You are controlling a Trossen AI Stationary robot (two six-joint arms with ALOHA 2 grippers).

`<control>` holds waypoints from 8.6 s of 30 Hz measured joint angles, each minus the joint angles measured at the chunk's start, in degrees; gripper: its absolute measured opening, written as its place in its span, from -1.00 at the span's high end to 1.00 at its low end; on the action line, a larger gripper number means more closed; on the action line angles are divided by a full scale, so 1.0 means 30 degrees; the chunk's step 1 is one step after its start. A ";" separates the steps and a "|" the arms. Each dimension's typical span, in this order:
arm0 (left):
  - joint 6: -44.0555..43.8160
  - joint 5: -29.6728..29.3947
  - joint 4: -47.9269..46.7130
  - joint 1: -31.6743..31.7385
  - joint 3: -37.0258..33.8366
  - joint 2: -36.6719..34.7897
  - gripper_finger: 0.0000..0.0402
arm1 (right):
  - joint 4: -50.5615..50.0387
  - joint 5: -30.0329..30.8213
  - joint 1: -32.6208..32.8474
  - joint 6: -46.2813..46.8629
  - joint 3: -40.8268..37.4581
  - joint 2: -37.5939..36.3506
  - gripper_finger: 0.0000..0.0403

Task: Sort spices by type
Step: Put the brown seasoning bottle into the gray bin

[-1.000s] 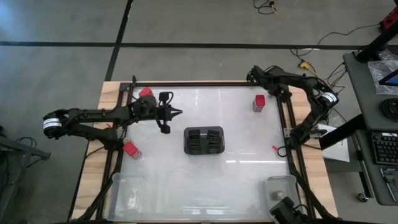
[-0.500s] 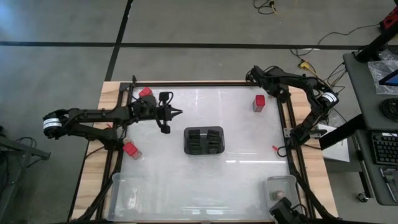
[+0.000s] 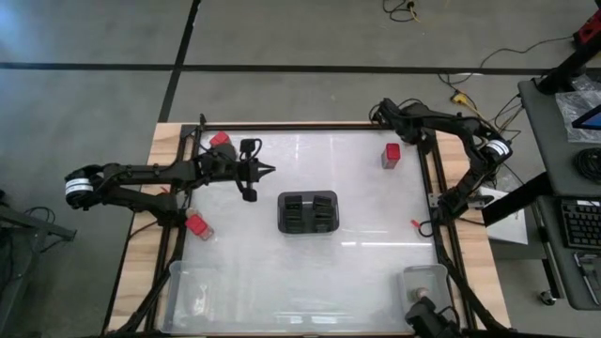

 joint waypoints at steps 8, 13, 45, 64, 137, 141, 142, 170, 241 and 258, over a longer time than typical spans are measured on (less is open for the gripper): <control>0.0000 0.0000 0.0041 0.0000 0.0002 -0.0004 0.99 | 0.0092 -0.0538 0.0647 0.0920 0.1118 0.0058 0.94; 0.0007 0.0000 0.0041 0.0000 0.0004 -0.0002 0.99 | -0.0975 -0.0559 0.0908 0.0551 0.3056 0.0058 0.94; -0.3227 -0.0279 0.0290 -0.0022 0.0676 -0.0015 0.99 | -1.0023 -0.7678 -0.3384 -2.6701 1.3050 0.8105 -0.33; -0.3512 -0.1071 -0.0513 -0.0029 0.0662 0.0000 0.99 | -1.2113 -0.7119 -0.3194 -2.7749 1.2860 0.9685 -0.20; -0.7459 -0.1110 0.1363 -0.0023 0.1310 -0.0058 0.99 | -1.1366 -0.9534 0.6313 -2.5256 1.3430 -0.1725 0.16; -0.8558 -0.1010 0.1462 -0.0379 0.1145 0.0002 0.99 | -1.2095 -0.9547 1.0444 -2.2210 1.2611 -0.3353 0.16; -0.8690 -0.0986 0.1548 -0.0523 0.1055 0.0019 0.99 | -1.2355 -0.9547 1.1568 -2.1170 1.2346 -0.3688 0.16; -1.1749 -0.1836 0.3459 -0.4726 0.0341 -0.1201 0.99 | -0.9002 -1.8777 3.3715 1.2353 0.5685 -0.4932 0.15; -1.1431 -0.3213 0.3466 -0.5756 0.0261 0.0852 0.99 | 0.1812 -2.4031 3.3227 1.3676 -0.4684 -0.4765 0.12; -1.1373 -0.3213 0.3356 -0.5756 0.0261 0.0852 0.99 | 0.2735 -2.4335 3.3278 1.3393 -0.4938 -0.4758 0.10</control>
